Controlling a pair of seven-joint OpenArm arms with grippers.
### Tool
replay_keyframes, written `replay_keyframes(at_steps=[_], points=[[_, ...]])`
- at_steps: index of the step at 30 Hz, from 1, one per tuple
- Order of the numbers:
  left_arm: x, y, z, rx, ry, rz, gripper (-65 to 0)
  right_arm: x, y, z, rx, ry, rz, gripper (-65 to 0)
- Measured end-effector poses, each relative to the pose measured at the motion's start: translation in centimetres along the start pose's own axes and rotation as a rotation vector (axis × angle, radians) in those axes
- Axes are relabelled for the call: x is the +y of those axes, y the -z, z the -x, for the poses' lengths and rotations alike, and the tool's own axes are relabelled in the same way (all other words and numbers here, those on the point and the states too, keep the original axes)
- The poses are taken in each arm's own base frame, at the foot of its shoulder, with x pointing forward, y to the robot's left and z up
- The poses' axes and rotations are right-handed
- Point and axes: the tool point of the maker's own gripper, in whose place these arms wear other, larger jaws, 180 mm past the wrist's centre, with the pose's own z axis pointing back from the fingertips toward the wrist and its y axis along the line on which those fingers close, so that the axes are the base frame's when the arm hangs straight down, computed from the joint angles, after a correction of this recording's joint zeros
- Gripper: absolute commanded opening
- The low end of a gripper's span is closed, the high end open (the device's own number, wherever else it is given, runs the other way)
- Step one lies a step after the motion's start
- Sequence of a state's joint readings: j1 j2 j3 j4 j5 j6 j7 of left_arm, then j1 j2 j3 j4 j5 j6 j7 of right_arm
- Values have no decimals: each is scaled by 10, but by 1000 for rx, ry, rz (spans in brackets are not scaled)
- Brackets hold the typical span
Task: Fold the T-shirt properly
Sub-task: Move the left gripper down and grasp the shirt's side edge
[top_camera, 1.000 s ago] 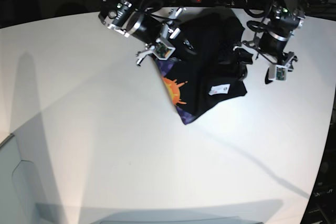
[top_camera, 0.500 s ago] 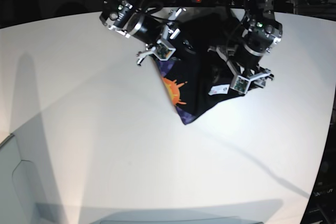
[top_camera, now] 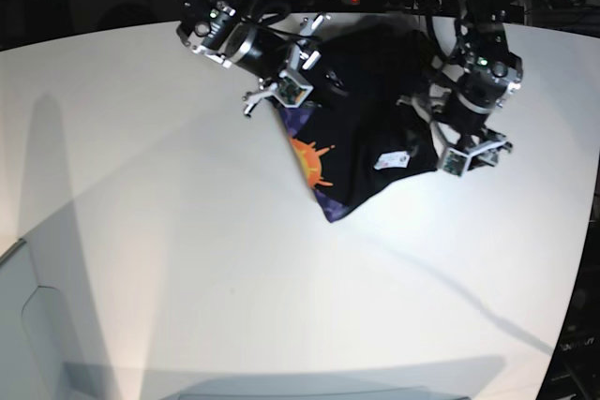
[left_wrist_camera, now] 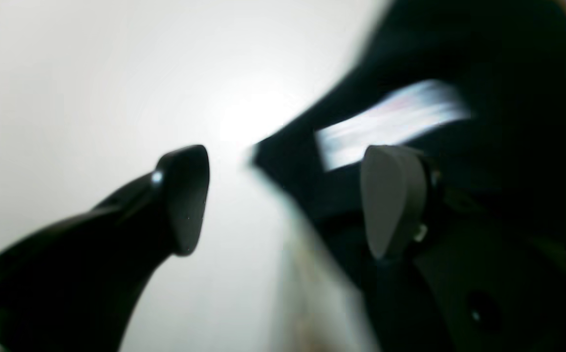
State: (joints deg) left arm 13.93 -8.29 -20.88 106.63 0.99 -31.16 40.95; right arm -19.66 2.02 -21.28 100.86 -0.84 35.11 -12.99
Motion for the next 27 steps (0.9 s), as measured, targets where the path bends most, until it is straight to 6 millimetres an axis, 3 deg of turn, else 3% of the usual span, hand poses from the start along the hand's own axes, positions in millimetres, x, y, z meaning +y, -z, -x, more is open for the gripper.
replay_keyframes(at_steps=[5, 8, 10, 13, 18, 24, 27], points=[[48, -10, 24, 54, -53, -116, -183, -1, 1, -2, -6, -2, 1, -444], [60, -16, 20, 42, -46, -146, -183, -1, 1, -2, -6, -2, 1, -444], [57, -19, 8, 10, -28, -145, -183, -1, 1, -2, -6, -3, 1, -444], [37, -18, -2, -13, 9, -100, -183, -1, 1, -2, -3, -3, 1, -444], [-29, -10, -5, -20, 90, 88, -183, -5, 3, -8, -17, -17, 4, -444], [-65, -9, 1, 10, 264, 213, -183, -5, 2, -6, -13, -15, 4, -444], [-66, -10, 7, 31, 287, 224, -183, -4, 2, -6, -15, -14, 4, -444]])
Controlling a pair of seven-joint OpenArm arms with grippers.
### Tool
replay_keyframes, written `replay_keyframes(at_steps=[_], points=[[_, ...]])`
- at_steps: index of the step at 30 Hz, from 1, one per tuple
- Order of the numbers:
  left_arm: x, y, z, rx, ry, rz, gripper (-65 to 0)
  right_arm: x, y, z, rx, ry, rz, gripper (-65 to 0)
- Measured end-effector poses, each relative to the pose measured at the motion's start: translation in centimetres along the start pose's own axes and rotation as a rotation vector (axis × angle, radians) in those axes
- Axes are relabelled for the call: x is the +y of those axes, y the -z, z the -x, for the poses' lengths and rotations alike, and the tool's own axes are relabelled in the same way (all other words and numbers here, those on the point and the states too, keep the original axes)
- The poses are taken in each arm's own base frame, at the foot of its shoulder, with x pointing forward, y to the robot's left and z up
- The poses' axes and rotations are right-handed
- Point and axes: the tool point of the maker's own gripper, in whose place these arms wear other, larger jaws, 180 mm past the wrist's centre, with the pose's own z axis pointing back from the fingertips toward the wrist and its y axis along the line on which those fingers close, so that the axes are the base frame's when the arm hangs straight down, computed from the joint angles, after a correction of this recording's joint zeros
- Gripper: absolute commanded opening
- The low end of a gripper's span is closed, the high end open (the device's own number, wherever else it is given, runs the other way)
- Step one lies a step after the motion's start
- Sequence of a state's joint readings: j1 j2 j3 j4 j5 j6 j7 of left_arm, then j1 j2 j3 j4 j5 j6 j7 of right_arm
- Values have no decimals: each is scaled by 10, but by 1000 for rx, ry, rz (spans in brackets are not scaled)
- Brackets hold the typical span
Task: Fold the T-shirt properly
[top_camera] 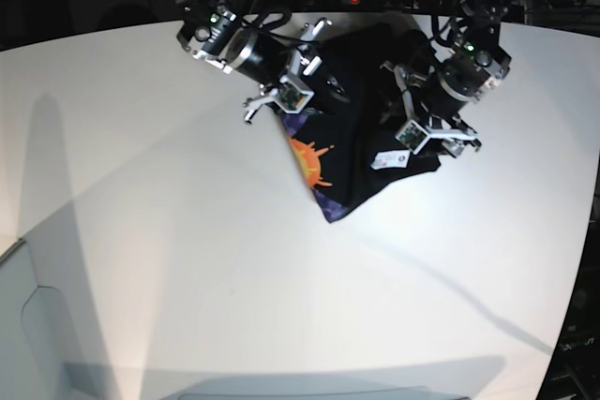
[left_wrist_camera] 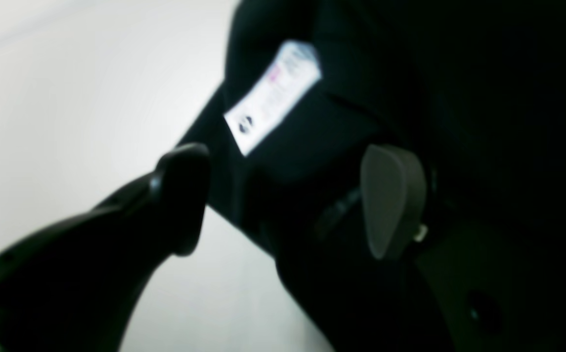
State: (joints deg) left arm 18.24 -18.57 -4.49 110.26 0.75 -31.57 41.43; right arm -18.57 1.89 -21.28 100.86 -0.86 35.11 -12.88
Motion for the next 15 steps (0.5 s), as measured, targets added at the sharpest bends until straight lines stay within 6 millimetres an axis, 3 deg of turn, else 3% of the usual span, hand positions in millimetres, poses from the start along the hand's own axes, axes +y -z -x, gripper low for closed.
replay_keyframes(at_steps=[7, 11, 15], points=[[6, 3, -5, -11, -10, -14, -183, -4, 2, -5, -10, -13, 3, -444], [19, 12, -15, -43, -73, -46, -183, -3, 1, -3, -3, -10, 2, -444], [66, -1, -4, -53, -231, -203, -183, -4, 2, -4, -8, -12, 3, -444]])
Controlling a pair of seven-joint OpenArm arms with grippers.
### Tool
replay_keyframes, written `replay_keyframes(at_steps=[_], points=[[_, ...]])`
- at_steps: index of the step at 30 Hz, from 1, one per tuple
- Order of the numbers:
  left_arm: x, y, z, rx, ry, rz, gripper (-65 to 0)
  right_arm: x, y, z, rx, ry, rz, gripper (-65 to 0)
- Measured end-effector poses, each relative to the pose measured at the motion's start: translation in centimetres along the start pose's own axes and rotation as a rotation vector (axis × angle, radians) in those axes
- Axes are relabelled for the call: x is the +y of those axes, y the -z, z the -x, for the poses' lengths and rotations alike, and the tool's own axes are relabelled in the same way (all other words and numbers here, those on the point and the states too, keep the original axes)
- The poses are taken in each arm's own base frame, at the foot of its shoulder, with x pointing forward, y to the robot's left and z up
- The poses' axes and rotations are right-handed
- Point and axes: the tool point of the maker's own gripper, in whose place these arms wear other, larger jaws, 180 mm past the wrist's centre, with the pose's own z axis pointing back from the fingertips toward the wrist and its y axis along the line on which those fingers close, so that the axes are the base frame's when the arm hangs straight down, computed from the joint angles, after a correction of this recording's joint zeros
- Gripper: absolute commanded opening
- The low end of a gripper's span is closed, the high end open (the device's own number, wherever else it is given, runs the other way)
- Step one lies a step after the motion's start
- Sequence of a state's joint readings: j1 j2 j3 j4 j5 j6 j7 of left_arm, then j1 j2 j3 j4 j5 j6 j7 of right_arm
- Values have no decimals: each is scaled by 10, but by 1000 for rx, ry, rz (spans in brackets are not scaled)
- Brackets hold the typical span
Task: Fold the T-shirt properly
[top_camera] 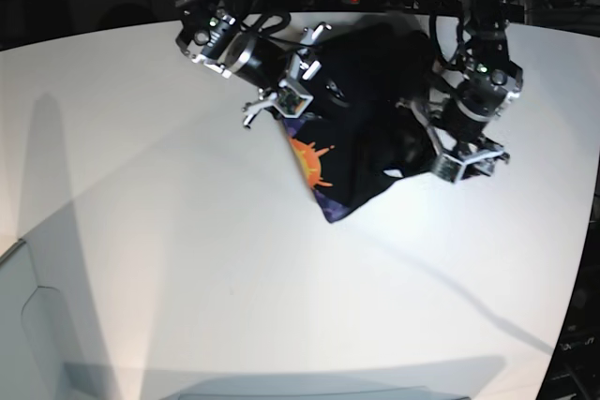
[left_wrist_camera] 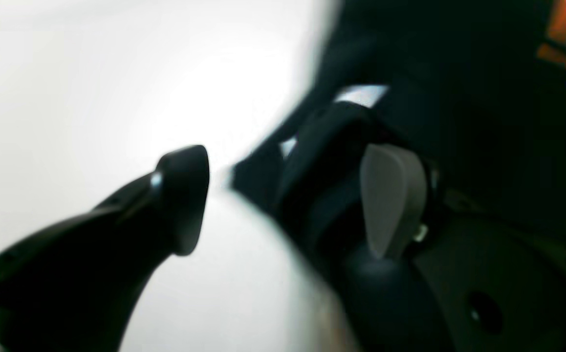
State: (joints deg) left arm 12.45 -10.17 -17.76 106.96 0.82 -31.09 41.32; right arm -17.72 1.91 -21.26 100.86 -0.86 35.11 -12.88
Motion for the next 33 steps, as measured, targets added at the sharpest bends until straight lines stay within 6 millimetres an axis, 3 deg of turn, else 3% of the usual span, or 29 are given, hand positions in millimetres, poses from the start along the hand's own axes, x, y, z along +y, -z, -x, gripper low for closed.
replay_keyframes(at_steps=[5, 16, 20, 24, 33], points=[[58, -16, 10, -5, -125, -173, -183, 0, 0, 0, 2, -1, 0, -444], [95, -57, 82, 103, -344, -358, -183, -9, 0, -4, -5, -13, 20, -442], [91, -65, 84, 49, -445, -349, -183, -40, -9, -4, -17, 23, 122, -396], [79, -75, 52, -110, -506, -262, -182, -61, -17, -5, -29, 50, 197, -354], [33, -49, 27, -124, -479, -117, -180, -65, -21, 0, -17, 57, 212, -350]])
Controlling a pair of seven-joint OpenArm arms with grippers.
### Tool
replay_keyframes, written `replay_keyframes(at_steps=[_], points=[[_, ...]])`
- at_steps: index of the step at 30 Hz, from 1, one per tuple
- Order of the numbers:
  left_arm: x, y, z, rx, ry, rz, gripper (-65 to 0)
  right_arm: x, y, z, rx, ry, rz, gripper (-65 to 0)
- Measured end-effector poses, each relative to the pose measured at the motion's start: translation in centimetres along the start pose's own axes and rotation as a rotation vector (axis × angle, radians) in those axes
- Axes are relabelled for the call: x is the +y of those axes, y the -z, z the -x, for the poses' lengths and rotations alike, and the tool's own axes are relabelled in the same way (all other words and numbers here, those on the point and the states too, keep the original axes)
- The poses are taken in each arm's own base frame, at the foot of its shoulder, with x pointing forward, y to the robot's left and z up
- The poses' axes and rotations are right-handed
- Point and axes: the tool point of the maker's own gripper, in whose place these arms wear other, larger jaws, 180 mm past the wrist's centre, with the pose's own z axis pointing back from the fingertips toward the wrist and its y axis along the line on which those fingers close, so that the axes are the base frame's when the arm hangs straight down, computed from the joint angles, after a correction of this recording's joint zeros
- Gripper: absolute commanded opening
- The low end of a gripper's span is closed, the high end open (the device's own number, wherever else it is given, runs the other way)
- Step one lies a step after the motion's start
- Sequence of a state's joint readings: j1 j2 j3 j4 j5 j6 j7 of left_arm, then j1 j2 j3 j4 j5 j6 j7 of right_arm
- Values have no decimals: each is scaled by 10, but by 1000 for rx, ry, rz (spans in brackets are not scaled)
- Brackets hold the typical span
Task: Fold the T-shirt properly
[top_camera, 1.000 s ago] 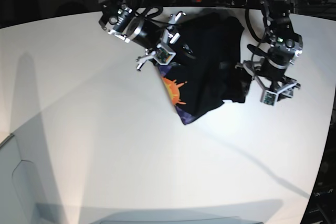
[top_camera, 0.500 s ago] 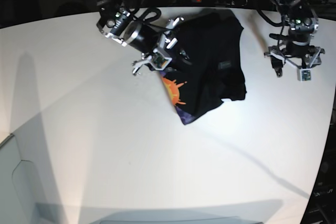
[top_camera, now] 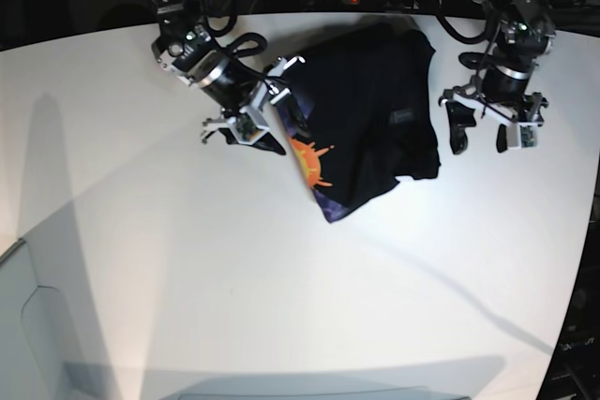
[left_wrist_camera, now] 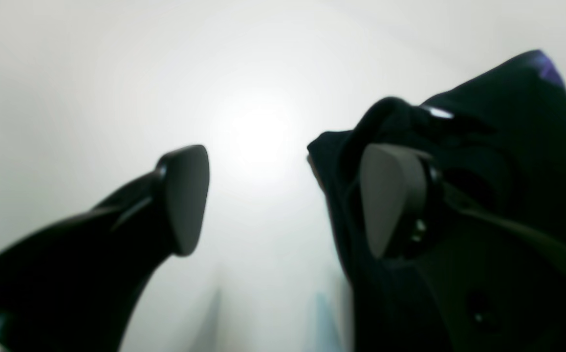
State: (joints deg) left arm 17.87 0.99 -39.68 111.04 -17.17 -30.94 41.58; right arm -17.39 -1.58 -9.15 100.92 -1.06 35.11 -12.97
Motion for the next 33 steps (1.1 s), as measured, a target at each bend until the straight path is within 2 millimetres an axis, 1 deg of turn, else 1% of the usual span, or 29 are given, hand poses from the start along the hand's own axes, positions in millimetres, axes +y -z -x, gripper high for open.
replay_keyframes(at_steps=[2, 7, 9, 11, 13, 14, 16, 17, 19, 22, 24, 26, 27, 31, 33], points=[[-11, 3, 0, 1, 0, 29, -181, 0, 0, 0, -1, 1, -1, -350], [-35, 14, -14, -36, 13, 99, -183, 1, 0, 0, 0, 2, -1, -350], [-44, 16, -12, -22, 25, 124, -183, 1, 0, 0, 0, 1, -1, -350], [-46, 20, -18, -36, 27, 132, -183, 1, -1, 1, 2, 3, -1, -350], [-44, 28, -25, -56, 15, 132, -184, 1, -1, 3, 7, 3, -2, -350], [-44, 32, -26, -56, 7, 134, -184, 1, -1, 2, 6, 4, -1, -350], [-43, 36, -21, -41, -6, 137, -194, 1, -1, 2, 4, 3, -1, -350], [-43, 37, -16, -28, -12, 138, -213, 1, -1, 2, 4, 3, -1, -350], [-41, 41, -7, 3, -20, 136, -283, 1, -1, 2, 5, 4, -1, -350], [-41, 49, -6, 3, -43, 143, -434, 1, -1, 1, 2, 3, -1, -350], [-41, 54, 1, 17, -64, 148, -533, 1, -1, 2, 3, 3, -1, -350], [-40, 54, 8, 47, -61, 147, -637, 1, -1, 1, 2, 3, -1, -350], [-36, 54, 9, 53, -48, 141, -650, 1, -1, 1, 2, 3, -1, -350], [-30, 51, 3, 34, -44, 124, -638, 1, 0, 1, 3, 2, -1, -350], [-22, 48, 0, 14, -66, 107, -638, 1, 0, 1, 2, 1, -1, -350]])
